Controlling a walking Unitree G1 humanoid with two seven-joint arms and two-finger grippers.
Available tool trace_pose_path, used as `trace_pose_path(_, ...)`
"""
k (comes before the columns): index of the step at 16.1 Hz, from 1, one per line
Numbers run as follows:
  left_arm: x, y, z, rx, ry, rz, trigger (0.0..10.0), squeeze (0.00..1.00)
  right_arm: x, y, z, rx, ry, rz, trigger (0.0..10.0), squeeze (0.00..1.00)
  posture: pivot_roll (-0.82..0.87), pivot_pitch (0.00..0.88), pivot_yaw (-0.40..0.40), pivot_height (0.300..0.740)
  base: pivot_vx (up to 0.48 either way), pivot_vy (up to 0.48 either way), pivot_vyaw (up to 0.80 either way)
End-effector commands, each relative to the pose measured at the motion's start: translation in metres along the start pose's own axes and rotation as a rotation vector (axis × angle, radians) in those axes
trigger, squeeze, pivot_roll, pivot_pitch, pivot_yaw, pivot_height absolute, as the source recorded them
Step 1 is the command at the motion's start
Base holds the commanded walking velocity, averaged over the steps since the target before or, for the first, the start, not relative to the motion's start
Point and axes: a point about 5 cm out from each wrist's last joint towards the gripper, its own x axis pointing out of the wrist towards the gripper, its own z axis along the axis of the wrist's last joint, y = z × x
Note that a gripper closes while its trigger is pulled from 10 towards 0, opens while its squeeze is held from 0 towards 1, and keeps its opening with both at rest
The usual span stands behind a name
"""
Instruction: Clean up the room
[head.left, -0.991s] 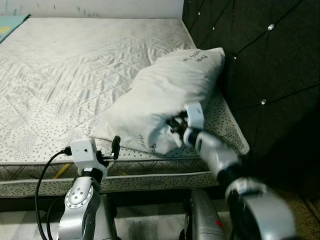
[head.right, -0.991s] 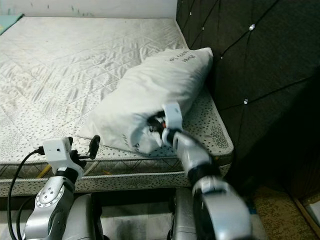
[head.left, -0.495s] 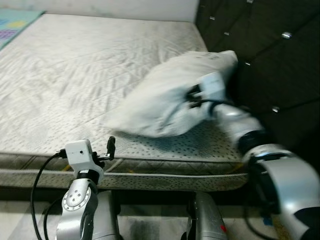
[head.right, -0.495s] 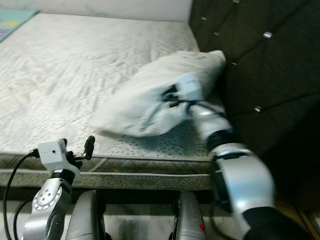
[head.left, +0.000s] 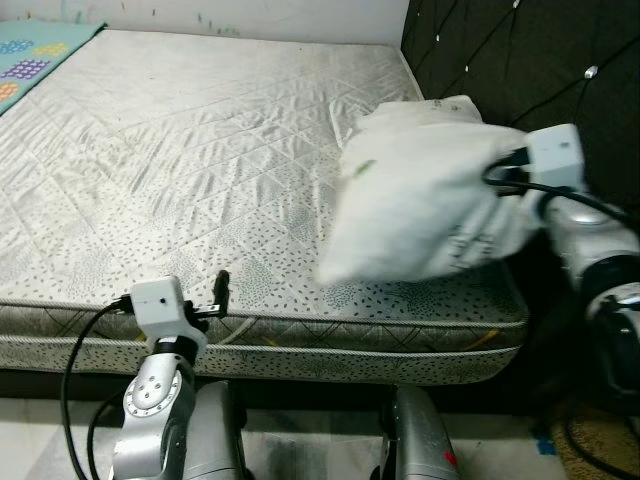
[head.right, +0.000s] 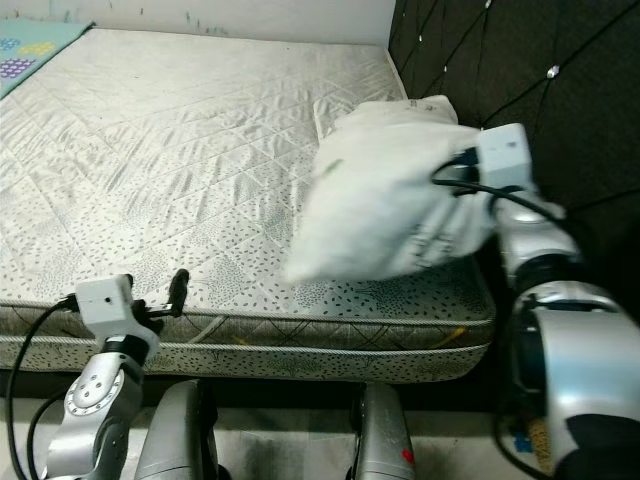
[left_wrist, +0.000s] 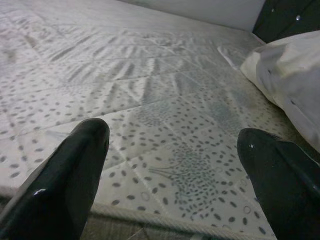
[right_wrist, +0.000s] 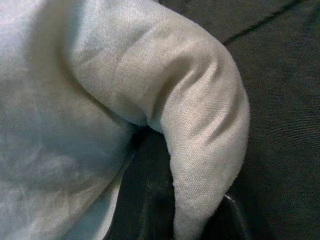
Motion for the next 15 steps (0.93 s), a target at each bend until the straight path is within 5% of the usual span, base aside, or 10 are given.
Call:
trace_pose_path(1,0.002,-0.001,0.000,0.017,-0.004,-0.003,10.0,0.00,-0.003,-0.023,0.025,-0.071,-0.116,-0.098,0.0,0.00,-0.02,0.000,-0.015,0.544,0.000,0.000,0.00)
trace_pose_path(3,0.002,0.000,0.000,0.019,-0.004,0.004,10.0,0.00,-0.003,-0.018,0.017,-0.071,-0.101,-0.078,0.0,0.00,-0.02,0.000,-0.017,0.544,0.000,0.000,0.00)
trace_pose_path(7,-0.003,0.001,-0.001,0.017,-0.003,0.015,10.0,0.00,0.000,0.025,-0.006,-0.022,-0.074,0.079,0.0,0.00,0.00,0.000,-0.027,0.544,0.000,0.000,0.00)
trace_pose_path(10,-0.006,0.004,-0.001,0.020,0.001,0.020,10.0,0.00,-0.007,0.063,-0.051,0.178,0.009,0.149,0.0,0.00,0.00,0.005,-0.019,0.544,0.000,0.000,0.00)
trace_pose_path(15,-0.005,0.004,-0.001,0.032,0.010,-0.002,10.0,0.00,-0.016,0.095,-0.072,0.325,0.001,0.194,0.0,0.00,0.00,0.007,0.009,0.544,0.000,0.000,0.00)
